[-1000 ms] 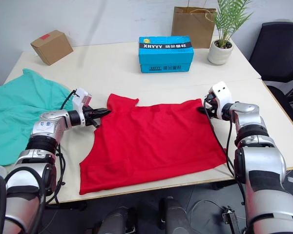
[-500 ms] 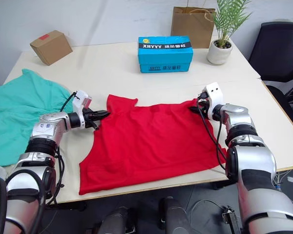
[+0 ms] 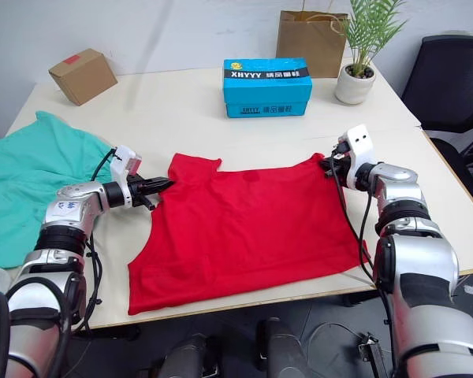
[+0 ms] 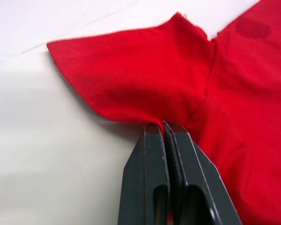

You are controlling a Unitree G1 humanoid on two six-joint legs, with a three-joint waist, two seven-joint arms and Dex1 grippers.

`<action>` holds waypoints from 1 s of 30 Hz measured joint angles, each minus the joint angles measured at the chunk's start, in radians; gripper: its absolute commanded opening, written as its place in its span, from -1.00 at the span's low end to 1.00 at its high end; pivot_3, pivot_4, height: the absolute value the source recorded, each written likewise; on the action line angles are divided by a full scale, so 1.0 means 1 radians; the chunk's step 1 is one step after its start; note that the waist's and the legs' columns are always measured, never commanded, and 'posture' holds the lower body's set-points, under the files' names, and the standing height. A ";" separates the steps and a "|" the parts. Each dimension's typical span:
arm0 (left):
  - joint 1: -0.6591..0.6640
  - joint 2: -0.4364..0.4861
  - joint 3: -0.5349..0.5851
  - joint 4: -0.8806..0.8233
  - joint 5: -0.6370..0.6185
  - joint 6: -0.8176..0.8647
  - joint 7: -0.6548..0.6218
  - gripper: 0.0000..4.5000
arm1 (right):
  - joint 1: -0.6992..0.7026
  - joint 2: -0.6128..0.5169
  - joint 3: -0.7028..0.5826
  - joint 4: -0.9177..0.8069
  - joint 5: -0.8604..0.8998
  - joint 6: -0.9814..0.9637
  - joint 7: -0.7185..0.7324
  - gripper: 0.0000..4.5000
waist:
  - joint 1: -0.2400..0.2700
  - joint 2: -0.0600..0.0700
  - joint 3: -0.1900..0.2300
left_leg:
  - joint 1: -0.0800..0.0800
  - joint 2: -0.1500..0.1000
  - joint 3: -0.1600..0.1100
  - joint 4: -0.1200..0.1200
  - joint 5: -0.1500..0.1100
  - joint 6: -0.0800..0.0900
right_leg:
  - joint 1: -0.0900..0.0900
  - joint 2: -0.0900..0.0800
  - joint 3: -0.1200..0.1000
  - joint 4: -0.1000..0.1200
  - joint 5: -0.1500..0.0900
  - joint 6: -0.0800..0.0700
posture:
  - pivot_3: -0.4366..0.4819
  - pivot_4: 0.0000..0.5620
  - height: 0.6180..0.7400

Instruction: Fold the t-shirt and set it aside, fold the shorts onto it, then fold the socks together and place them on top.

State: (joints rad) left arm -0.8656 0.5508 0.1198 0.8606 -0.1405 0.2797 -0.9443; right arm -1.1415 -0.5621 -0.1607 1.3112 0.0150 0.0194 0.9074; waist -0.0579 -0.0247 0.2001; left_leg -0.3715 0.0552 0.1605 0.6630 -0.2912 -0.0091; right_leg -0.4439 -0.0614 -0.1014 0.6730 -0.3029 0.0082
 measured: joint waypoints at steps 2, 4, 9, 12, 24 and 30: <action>0.009 0.010 0.002 -0.024 -0.014 -0.009 -0.015 -1.00 | 0.000 -0.015 -0.007 -0.007 0.014 -0.004 0.038 -0.98 | 0.000 0.000 0.000 | 0.000 0.000 0.000 0.000 0.000 0.000 | 0.000 0.000 0.000 0.000 0.000 0.000 | -0.05 -0.47 1.00; 0.014 0.020 0.016 -0.029 -0.023 -0.023 -0.020 -1.00 | 0.000 -0.026 -0.018 -0.010 0.028 -0.015 0.068 -0.98 | 0.000 0.000 0.000 | 0.000 0.000 0.000 0.000 0.000 0.000 | 0.000 0.000 0.000 0.000 0.000 0.000 | -0.05 -0.47 1.00; 0.052 0.027 0.030 -0.068 -0.050 -0.045 -0.031 -1.00 | 0.029 -0.046 -0.044 -0.016 0.057 -0.022 0.115 -0.98 | 0.002 0.000 0.000 | 0.000 0.000 0.000 0.000 0.000 0.000 | 0.000 0.000 0.000 0.000 0.000 0.000 | -0.05 -0.47 1.00; 0.097 0.026 0.036 -0.127 -0.069 -0.049 -0.031 -1.00 | 0.092 -0.048 -0.084 -0.044 0.103 -0.059 0.166 -0.98 | 0.002 0.000 0.000 | 0.000 0.000 0.000 0.000 0.000 0.000 | 0.000 0.000 0.000 0.000 0.000 0.000 | -0.05 -0.47 1.00; 0.251 0.026 0.108 -0.349 -0.169 0.001 0.026 -1.00 | 0.250 -0.057 -0.178 -0.195 0.260 -0.080 0.301 -0.98 | 0.005 0.000 0.000 | 0.000 0.000 0.000 0.000 0.000 0.000 | 0.000 0.000 0.000 -0.001 0.000 0.000 | -0.05 -0.47 1.00; 0.330 0.027 0.108 -0.417 -0.175 0.020 0.037 -1.00 | 0.357 -0.057 -0.173 -0.244 0.278 -0.086 0.314 -0.98 | 0.004 0.000 0.000 | 0.001 0.000 0.000 -0.001 0.000 0.000 | 0.000 0.000 0.000 0.000 0.000 0.000 | -0.05 -0.47 1.00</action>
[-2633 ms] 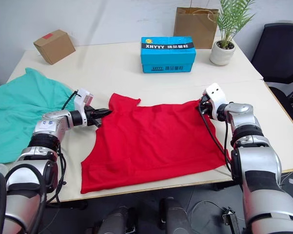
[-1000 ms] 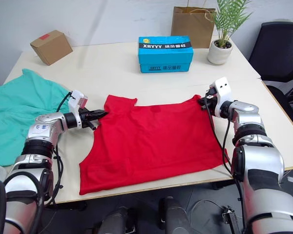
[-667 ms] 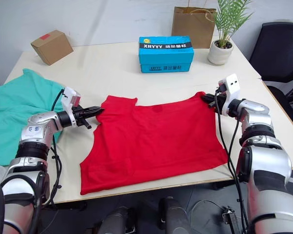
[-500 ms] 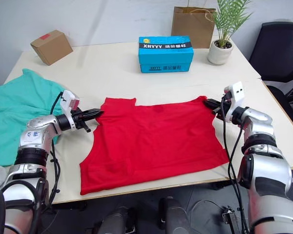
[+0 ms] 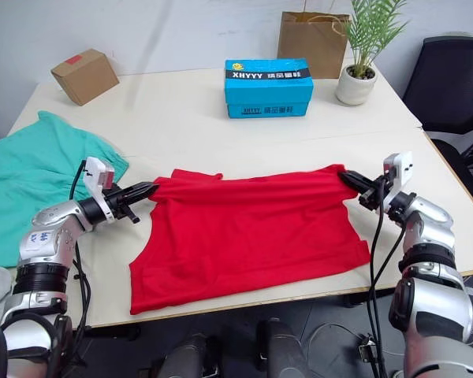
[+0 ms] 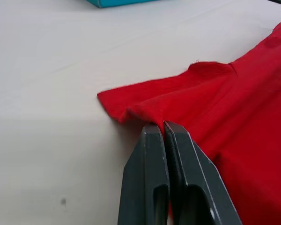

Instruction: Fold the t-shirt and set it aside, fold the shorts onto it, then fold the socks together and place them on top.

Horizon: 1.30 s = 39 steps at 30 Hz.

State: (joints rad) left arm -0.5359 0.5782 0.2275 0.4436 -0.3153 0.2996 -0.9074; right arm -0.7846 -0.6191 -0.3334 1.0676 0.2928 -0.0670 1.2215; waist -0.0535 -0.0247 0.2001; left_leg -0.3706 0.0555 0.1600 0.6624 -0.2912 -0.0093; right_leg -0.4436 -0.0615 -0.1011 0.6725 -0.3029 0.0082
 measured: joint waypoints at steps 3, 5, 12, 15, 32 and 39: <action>0.033 0.000 -0.013 -0.027 0.002 0.005 0.009 -1.00 | 0.050 0.002 0.024 -0.005 -0.021 -0.025 -0.015 -0.98 | 0.000 0.000 0.000 | 0.000 0.000 0.000 0.000 0.000 0.000 | 0.000 0.000 0.000 0.000 0.000 0.000 | -0.05 -0.47 1.00; 0.046 -0.001 -0.021 -0.040 0.003 0.008 0.013 -1.00 | 0.072 0.002 0.031 -0.005 -0.029 -0.033 -0.028 -0.98 | 0.001 0.000 0.000 | 0.000 0.000 0.000 0.000 0.000 0.000 | 0.000 0.000 0.000 0.000 0.000 0.000 | -0.05 -0.47 1.00; 0.083 0.026 -0.022 -0.138 -0.046 0.162 -0.001 -0.27 | 0.148 -0.024 0.063 -0.121 -0.028 0.025 0.046 -0.11 | 0.002 0.000 0.000 | 0.000 0.000 -0.001 0.000 0.000 0.000 | 0.000 0.000 0.000 0.000 0.000 0.000 | -0.05 -0.47 1.00; 0.071 0.094 -0.025 -0.177 -0.082 0.282 -0.028 0.17 | 0.207 -0.069 0.063 -0.222 -0.026 0.015 0.070 0.37 | 0.004 0.000 0.000 | 0.000 0.000 -0.001 0.000 0.000 0.000 | 0.000 0.000 0.000 0.000 0.000 0.000 | -0.05 -0.47 1.00; -0.584 -0.015 -0.212 0.562 0.077 0.493 0.083 0.98 | 0.544 -0.158 0.014 -0.917 0.129 0.153 -0.023 1.00 | 0.025 -0.002 0.001 | 0.000 -0.001 -0.001 0.000 0.000 -0.001 | 0.001 0.001 0.000 -0.001 0.000 0.000 | -0.05 -0.47 1.00; -0.672 -0.086 -0.196 0.747 0.130 0.363 0.107 0.98 | 0.612 -0.160 0.009 -1.008 0.164 0.220 -0.060 1.00 | 0.033 -0.002 0.001 | 0.001 -0.003 -0.003 0.000 0.001 0.000 | 0.001 0.000 0.000 0.000 0.000 0.000 | -0.05 -0.47 1.00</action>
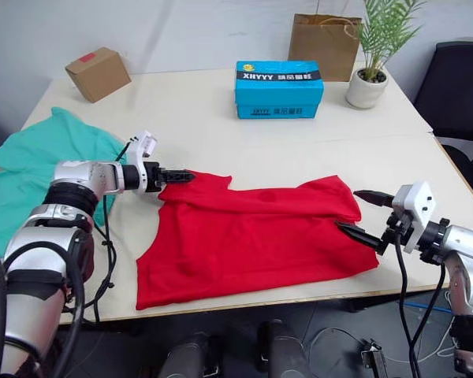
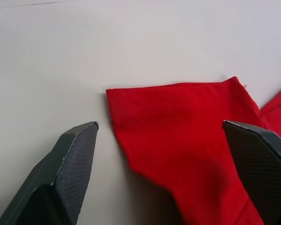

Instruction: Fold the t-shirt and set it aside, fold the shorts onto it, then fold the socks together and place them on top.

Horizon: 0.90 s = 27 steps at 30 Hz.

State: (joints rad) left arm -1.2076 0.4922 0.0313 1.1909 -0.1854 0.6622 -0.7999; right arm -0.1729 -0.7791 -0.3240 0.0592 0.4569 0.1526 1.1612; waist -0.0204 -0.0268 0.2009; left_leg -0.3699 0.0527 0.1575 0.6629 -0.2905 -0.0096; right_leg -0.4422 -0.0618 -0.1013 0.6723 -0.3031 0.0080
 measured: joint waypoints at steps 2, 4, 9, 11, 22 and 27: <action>-0.001 -0.014 0.003 0.012 0.012 -0.033 -0.001 0.90 | 0.016 0.000 -0.002 -0.021 0.008 0.004 -0.009 1.00 | 0.005 0.000 0.000 | 0.000 -0.001 -0.001 0.000 0.000 0.000 | 0.000 0.000 0.000 0.000 0.000 0.000 | -0.05 -0.47 1.00; -0.001 -0.026 0.008 0.033 0.026 -0.079 0.001 0.68 | 0.037 0.000 -0.014 -0.043 0.019 0.003 -0.018 1.00 | 0.012 0.000 0.000 | 0.000 -0.001 -0.001 0.000 0.000 0.000 | 0.001 0.000 0.000 0.000 0.000 0.000 | -0.05 -0.47 1.00; 0.014 -0.063 0.031 0.054 0.041 -0.185 0.020 0.01 | 0.072 -0.003 -0.051 -0.104 0.045 0.002 -0.028 1.00 | 0.021 -0.001 0.000 | -0.001 -0.001 -0.002 0.000 0.000 0.000 | 0.001 0.000 -0.001 0.000 0.000 0.000 | -0.05 -0.47 1.00; 0.035 -0.078 0.041 0.056 0.040 -0.239 -0.002 -0.31 | 0.094 -0.005 -0.055 -0.113 0.048 0.002 -0.026 1.00 | 0.020 -0.001 0.000 | -0.001 -0.001 -0.002 0.000 0.000 0.000 | 0.001 0.000 -0.001 -0.001 0.000 0.000 | -0.05 -0.47 1.00; 0.147 -0.059 0.127 -0.071 -0.030 -0.565 -0.378 -0.99 | 0.141 -0.005 -0.061 -0.131 0.053 0.002 -0.036 1.00 | 0.010 -0.003 0.002 | -0.001 0.001 -0.002 0.000 0.001 -0.001 | 0.000 0.001 -0.002 0.000 0.000 0.000 | -0.05 -0.47 1.00; 0.276 -0.036 0.139 -0.250 -0.088 -0.637 -0.568 -0.99 | 0.145 -0.005 -0.067 -0.129 0.055 0.002 -0.036 1.00 | 0.009 -0.003 0.002 | -0.001 0.000 -0.002 0.000 0.001 -0.001 | 0.001 0.001 -0.002 0.000 0.000 0.000 | -0.05 -0.47 1.00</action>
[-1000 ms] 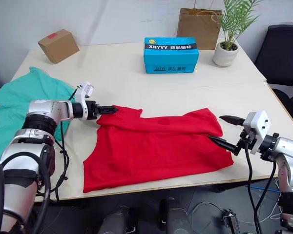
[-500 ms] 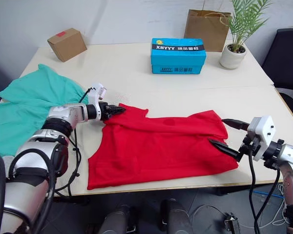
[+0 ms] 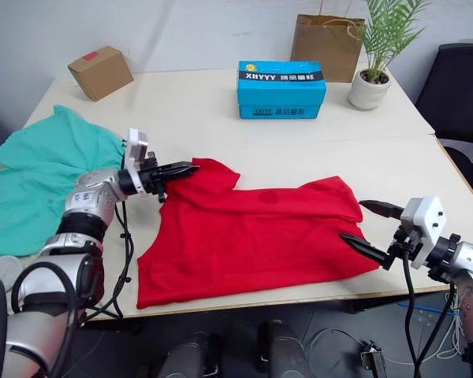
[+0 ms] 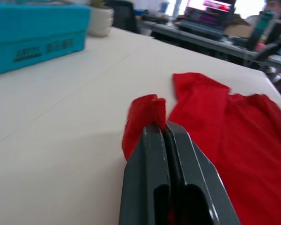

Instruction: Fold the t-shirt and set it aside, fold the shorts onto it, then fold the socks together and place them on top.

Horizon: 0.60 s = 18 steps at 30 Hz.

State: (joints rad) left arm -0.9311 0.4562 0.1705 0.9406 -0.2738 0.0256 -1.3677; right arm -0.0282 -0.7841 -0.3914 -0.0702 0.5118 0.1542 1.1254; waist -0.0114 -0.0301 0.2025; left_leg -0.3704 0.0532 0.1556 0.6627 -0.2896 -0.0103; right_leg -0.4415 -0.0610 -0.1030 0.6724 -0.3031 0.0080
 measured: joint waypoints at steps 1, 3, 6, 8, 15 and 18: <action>0.035 0.003 -0.002 -0.043 -0.008 -0.014 -0.032 -0.99 | -0.001 0.000 0.000 0.000 0.001 0.000 0.001 1.00 | 0.000 0.000 0.000 | 0.000 0.000 0.000 0.000 0.000 0.000 | 0.000 0.000 0.000 0.000 0.000 0.000 | -0.05 -0.47 1.00; 0.099 0.020 -0.015 -0.114 -0.012 -0.038 -0.076 -0.99 | -0.003 0.000 0.000 0.002 0.002 0.000 0.002 1.00 | -0.002 0.000 0.000 | 0.000 0.000 0.000 0.000 0.000 0.000 | 0.000 0.000 0.000 0.000 0.000 0.000 | -0.05 -0.47 1.00; 0.209 0.069 -0.050 -0.218 0.002 -0.139 -0.132 -0.99 | -0.004 -0.002 -0.001 0.012 0.002 0.000 0.006 1.00 | -0.005 0.000 0.000 | 0.000 0.001 0.000 0.000 0.000 0.000 | 0.000 0.000 0.000 0.000 0.000 0.000 | -0.05 -0.47 1.00; 0.254 0.081 -0.063 -0.267 0.004 -0.173 -0.133 -0.99 | -0.003 -0.003 -0.002 0.024 0.001 -0.001 0.009 1.00 | -0.003 0.000 0.000 | 0.000 0.000 -0.001 0.000 0.000 0.000 | 0.000 0.000 0.000 0.000 0.000 0.000 | -0.05 -0.47 1.00; 0.400 0.132 -0.101 -0.392 0.000 -0.254 -0.132 -0.99 | 0.003 -0.003 -0.004 0.054 -0.015 -0.021 0.018 1.00 | -0.001 0.000 0.000 | 0.000 0.000 -0.004 0.000 -0.001 0.002 | 0.002 0.000 -0.001 -0.002 0.000 0.000 | -0.05 -0.47 1.00; 0.413 0.153 -0.101 -0.420 -0.005 -0.273 -0.131 -0.99 | 0.002 -0.003 -0.003 0.080 -0.029 -0.036 0.020 1.00 | 0.001 0.000 0.000 | 0.000 0.000 -0.005 0.000 -0.002 0.003 | 0.004 0.000 -0.002 -0.004 0.000 0.000 | -0.05 -0.47 1.00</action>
State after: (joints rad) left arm -0.5180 0.6088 0.0699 0.5206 -0.2790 -0.2477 -1.4990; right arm -0.0257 -0.7872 -0.3947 0.0101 0.4827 0.1186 1.1451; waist -0.0103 -0.0301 0.2024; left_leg -0.3703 0.0536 0.1508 0.6625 -0.2913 -0.0071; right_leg -0.4372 -0.0611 -0.1053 0.6680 -0.3029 0.0080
